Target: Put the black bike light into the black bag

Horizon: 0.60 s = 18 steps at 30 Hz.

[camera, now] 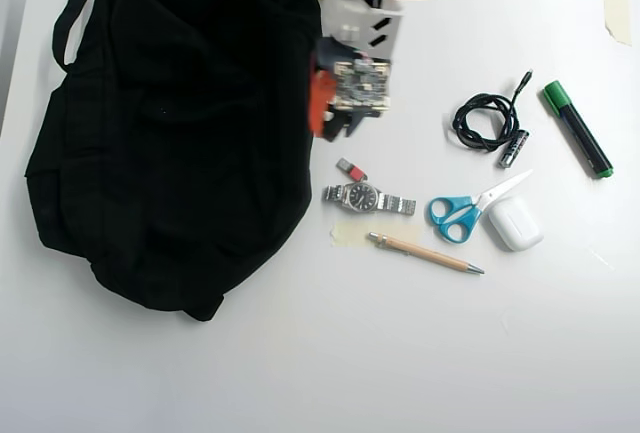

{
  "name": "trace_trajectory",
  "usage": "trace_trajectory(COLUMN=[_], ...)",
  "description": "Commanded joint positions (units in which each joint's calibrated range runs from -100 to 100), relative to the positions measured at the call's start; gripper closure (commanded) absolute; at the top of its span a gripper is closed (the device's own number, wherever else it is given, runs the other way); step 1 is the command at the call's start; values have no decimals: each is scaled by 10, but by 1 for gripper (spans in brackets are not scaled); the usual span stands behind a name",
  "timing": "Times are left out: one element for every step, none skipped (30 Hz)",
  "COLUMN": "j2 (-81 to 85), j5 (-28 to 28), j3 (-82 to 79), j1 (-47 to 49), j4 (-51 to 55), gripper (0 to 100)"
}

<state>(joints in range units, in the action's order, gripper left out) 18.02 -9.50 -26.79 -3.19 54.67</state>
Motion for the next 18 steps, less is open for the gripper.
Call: trace_trajectory(j2=[24, 20, 16, 14, 13, 11, 7, 2, -10, -27, -49, -61, -91, -109, -135, -164, -183, -222], j5=[-9, -15, -20, -23, -24, -24, -24, -24, -30, -31, -31, -31, -30, -28, -24, -24, -24, -24], j3=[58, 64, 71, 78, 81, 75, 74, 74, 74, 73, 64, 56, 25, 8, -21, -47, -55, -54], j1=[-73, -91, -110, -127, -145, -177, -191, -203, -225, -244, -261, -269, -285, -287, -290, -290, -287, -288], j4=[-2, -4, -6, -7, -12, -32, -38, -39, -47, -66, -102, -126, -207, -250, -307, -369, -402, -430], gripper=[98, 98, 98, 98, 98, 98, 98, 98, 98, 98, 98, 98, 98, 97, 97, 97, 97, 93])
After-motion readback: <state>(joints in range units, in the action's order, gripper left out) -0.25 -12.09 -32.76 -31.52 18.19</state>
